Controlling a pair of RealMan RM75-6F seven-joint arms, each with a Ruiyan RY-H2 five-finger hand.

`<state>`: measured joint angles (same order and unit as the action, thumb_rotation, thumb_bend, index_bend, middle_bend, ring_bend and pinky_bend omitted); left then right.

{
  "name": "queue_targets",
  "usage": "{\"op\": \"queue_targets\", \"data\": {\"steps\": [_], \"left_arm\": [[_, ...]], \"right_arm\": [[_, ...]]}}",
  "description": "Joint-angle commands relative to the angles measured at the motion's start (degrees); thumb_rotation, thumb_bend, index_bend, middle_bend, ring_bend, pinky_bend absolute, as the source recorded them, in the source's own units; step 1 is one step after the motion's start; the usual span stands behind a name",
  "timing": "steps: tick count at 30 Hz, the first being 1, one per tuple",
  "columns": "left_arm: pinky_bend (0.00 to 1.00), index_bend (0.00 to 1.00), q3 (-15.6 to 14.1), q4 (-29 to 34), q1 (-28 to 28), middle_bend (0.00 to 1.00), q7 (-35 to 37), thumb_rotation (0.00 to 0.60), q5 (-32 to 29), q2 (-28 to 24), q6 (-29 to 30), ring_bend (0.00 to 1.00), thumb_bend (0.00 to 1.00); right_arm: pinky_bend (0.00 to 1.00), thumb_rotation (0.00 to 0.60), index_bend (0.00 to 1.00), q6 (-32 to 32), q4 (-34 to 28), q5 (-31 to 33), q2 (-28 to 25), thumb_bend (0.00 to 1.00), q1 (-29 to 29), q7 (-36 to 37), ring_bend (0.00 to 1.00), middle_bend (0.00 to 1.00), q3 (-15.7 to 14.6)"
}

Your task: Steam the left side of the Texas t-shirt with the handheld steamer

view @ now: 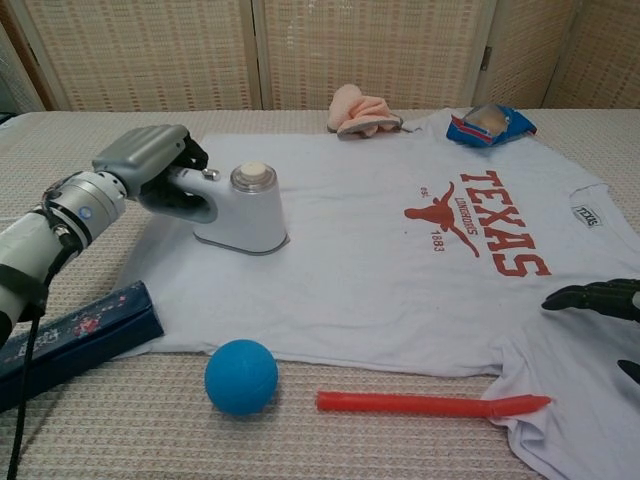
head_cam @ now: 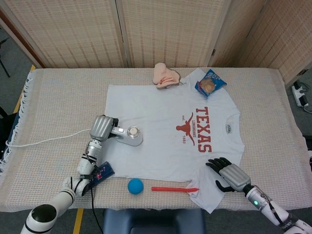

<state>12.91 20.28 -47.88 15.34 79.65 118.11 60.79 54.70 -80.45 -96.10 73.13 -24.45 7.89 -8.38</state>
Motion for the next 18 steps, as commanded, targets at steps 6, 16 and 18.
{"op": "queue_targets", "data": {"steps": [6, 16, 18], "left_arm": [[0.65, 0.90, 3.3, -6.8, 3.0, 1.00, 3.6, 0.600, -5.1, -1.9, -3.9, 0.84, 0.32], [0.65, 0.90, 6.1, -1.7, 5.4, 1.00, 9.5, 0.600, -7.8, -5.8, 0.8, 0.83, 0.32], [0.65, 0.90, 5.6, 0.9, 5.5, 1.00, 9.3, 0.600, -7.1, -5.9, 3.0, 0.83, 0.32]], "right_arm": [[0.00, 0.398, 0.00, 0.0, -0.7, 0.6, -0.2, 0.61, -0.4, -0.7, 0.00, 0.02, -0.2], [0.00, 0.400, 0.00, 0.9, -1.0, 0.4, -0.4, 0.61, -0.5, -0.7, 0.00, 0.02, -0.7], [0.00, 0.401, 0.00, 0.9, -0.9, 0.4, -0.2, 0.61, -0.5, -0.6, 0.00, 0.02, -0.8]]}}
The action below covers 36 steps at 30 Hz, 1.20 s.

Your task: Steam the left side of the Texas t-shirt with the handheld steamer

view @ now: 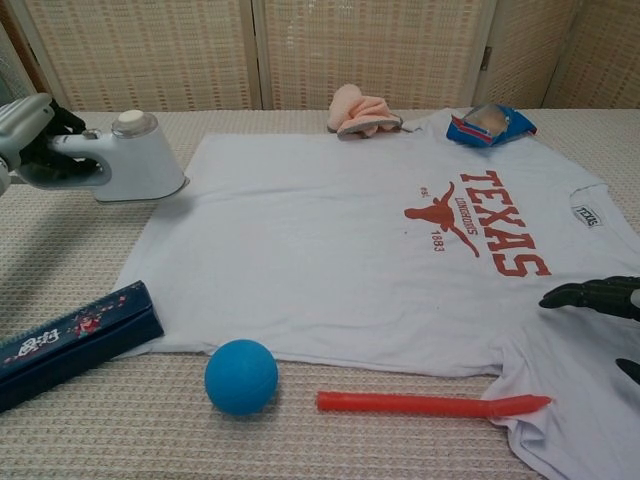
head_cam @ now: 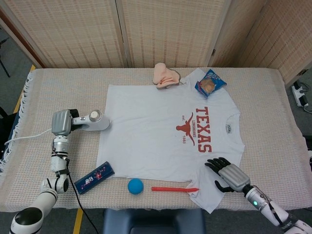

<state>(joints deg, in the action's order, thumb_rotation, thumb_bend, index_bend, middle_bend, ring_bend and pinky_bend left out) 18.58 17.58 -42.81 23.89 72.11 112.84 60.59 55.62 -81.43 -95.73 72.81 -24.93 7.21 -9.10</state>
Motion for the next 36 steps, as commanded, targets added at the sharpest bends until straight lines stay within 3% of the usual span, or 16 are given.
{"op": "queue_targets", "data": {"steps": [1, 9, 20, 26, 36], "left_arm": [[0.65, 0.90, -0.3, 4.7, 0.4, 1.00, 0.4, 0.600, 0.8, -0.5, 4.0, 0.83, 0.31], [0.65, 0.90, -2.5, 9.9, -1.5, 1.00, -4.1, 0.600, 2.7, 4.7, 4.4, 0.83, 0.32], [0.65, 0.90, -4.3, 0.8, -5.3, 0.99, -8.7, 0.600, 4.7, 12.8, 3.9, 0.83, 0.31], [0.65, 0.90, -6.1, -4.0, -4.3, 0.99, -9.3, 0.600, 6.1, 12.6, 3.4, 0.83, 0.31], [0.65, 0.90, -6.4, -6.8, -0.8, 0.99, -7.1, 0.600, 5.4, 8.9, 2.5, 0.83, 0.32]], "right_arm": [[0.00, 0.403, 0.00, 0.0, 0.1, 0.0, 0.1, 0.61, -0.1, 0.1, 0.00, 0.02, -0.1], [0.00, 0.403, 0.00, 0.1, 0.1, 0.5, 0.1, 0.61, -0.1, 0.3, 0.00, 0.02, -0.3], [0.00, 0.403, 0.00, 0.4, 0.2, 1.3, -0.3, 0.61, 0.3, 0.3, 0.00, 0.02, -0.6], [0.00, 0.400, 0.00, 0.6, 0.1, 1.4, -0.4, 0.61, 0.5, 0.3, 0.00, 0.02, -0.7], [0.00, 0.399, 0.00, 0.4, -0.6, 1.5, -0.4, 0.61, 0.1, -0.5, 0.00, 0.02, -0.5]]}}
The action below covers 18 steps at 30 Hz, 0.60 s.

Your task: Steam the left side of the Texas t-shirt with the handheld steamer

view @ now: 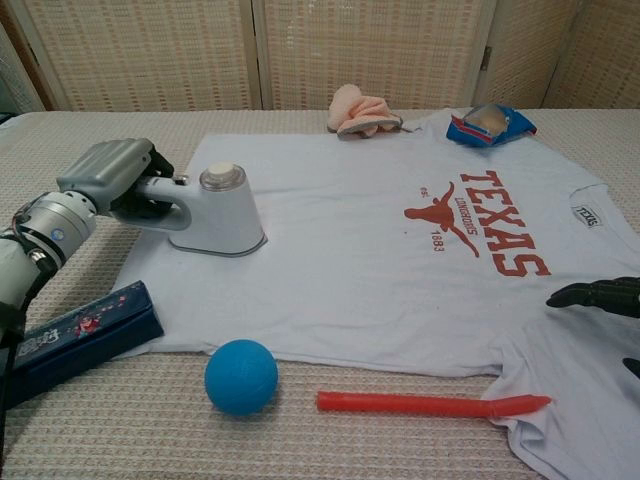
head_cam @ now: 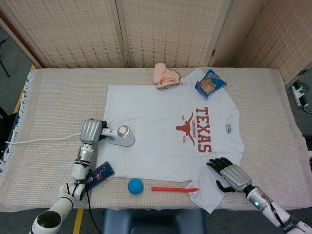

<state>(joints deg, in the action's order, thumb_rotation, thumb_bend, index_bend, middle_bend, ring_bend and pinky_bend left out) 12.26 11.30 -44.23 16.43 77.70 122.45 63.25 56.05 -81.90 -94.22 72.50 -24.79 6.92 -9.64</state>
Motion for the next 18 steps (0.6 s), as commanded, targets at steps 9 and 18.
{"op": "queue_targets", "data": {"steps": [9, 18], "left_arm": [[0.65, 0.90, 0.8, -2.3, 3.6, 0.98, 1.5, 0.600, -1.7, -5.4, -2.5, 0.83, 0.32], [0.65, 0.89, 5.2, 2.4, 3.3, 0.98, 8.3, 0.600, -5.6, -7.2, 1.0, 0.83, 0.31]], "right_arm": [[0.00, 0.399, 0.00, -0.3, -1.3, 0.7, -0.3, 0.61, -0.1, -1.2, 0.00, 0.02, 0.3], [0.00, 0.401, 0.00, -0.1, -1.9, 0.7, -0.5, 0.61, -0.2, -1.7, 0.00, 0.02, 0.3]]}}
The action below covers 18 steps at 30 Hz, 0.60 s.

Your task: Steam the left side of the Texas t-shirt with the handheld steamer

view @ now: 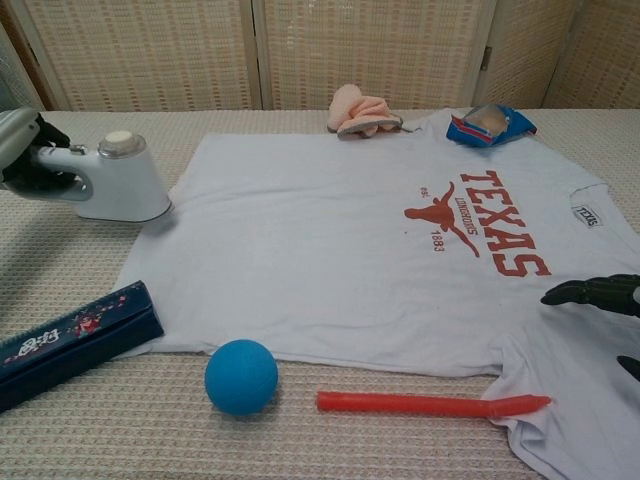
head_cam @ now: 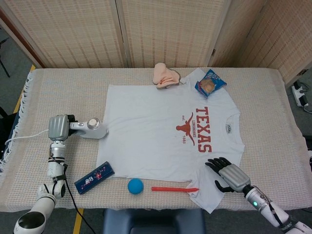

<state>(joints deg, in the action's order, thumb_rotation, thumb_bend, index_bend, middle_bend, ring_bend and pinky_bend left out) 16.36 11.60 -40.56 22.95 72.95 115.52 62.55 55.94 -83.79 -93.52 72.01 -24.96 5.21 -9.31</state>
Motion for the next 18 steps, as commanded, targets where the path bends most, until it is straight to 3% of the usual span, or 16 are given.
{"op": "queue_targets", "data": {"steps": [1, 9, 18], "left_arm": [[0.65, 0.89, 1.1, 2.6, -0.6, 0.98, 1.9, 0.600, -0.7, -0.2, 2.3, 0.83, 0.31], [0.65, 0.89, -0.1, 6.4, -3.3, 0.98, -0.8, 0.600, 0.9, 3.5, 4.2, 0.83, 0.31], [0.65, 0.89, -1.9, 6.3, -6.4, 0.98, -4.9, 0.600, 3.2, 9.5, 4.5, 0.82, 0.31]], "right_arm": [[0.00, 0.403, 0.00, 0.0, -0.1, -0.1, 0.0, 0.61, 0.0, 0.0, 0.00, 0.02, 0.0], [0.00, 0.402, 0.00, 0.2, 0.4, 0.0, -0.1, 0.61, 0.2, 0.8, 0.00, 0.02, -0.2], [0.00, 0.404, 0.00, 0.6, 1.2, 0.3, -0.5, 0.61, 0.6, 1.8, 0.00, 0.02, -0.4]]}}
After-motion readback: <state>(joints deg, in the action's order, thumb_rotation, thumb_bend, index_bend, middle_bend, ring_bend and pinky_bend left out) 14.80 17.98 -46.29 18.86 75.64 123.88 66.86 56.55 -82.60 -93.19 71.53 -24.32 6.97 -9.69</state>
